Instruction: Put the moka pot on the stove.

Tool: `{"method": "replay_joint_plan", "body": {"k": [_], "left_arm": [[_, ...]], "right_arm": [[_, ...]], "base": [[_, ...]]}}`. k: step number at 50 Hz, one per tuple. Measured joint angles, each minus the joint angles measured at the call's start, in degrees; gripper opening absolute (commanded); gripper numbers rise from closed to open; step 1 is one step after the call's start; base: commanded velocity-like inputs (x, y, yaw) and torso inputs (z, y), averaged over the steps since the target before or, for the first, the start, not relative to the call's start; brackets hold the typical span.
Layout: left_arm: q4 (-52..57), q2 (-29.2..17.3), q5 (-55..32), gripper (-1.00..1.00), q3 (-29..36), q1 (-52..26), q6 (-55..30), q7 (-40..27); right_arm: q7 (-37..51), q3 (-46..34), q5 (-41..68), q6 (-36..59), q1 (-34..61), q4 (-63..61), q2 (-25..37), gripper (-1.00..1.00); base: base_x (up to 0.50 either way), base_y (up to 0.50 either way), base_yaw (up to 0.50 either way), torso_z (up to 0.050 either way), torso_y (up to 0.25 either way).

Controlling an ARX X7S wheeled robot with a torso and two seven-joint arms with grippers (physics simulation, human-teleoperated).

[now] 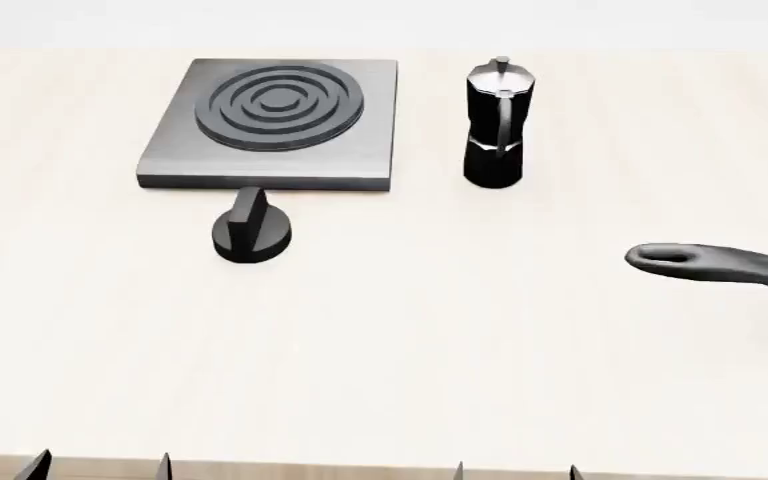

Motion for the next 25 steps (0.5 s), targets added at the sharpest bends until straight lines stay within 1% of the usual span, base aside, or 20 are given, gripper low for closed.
{"method": "replay_joint_plan", "body": {"k": [2, 9, 25], "left_arm": [[0.8, -0.1, -0.1, 1.0, 0.2, 0.0, -0.8, -0.3], [-0.4, -1.0, -0.9, 1.0, 1.3, 0.0, 0.8, -1.1], [-6.5, -2.7, -2.4, 1.0, 3.6, 0.3, 8.7, -3.0]], "right_arm": [[-0.1, 0.3, 0.5, -0.8, 0.8, 0.9, 0.2, 1.0], [0.9, -0.7, 1.3, -0.5, 0.4, 0.4, 0.8, 1.0], [3.4, -3.5, 2.8, -0.2, -0.1, -1.0, 2.8, 1.0]], "base": [[0.0, 0.0, 0.0, 0.0, 0.0], [0.0, 0.0, 0.0, 0.0, 0.0], [0.0, 0.0, 0.0, 0.0, 0.0]]}}
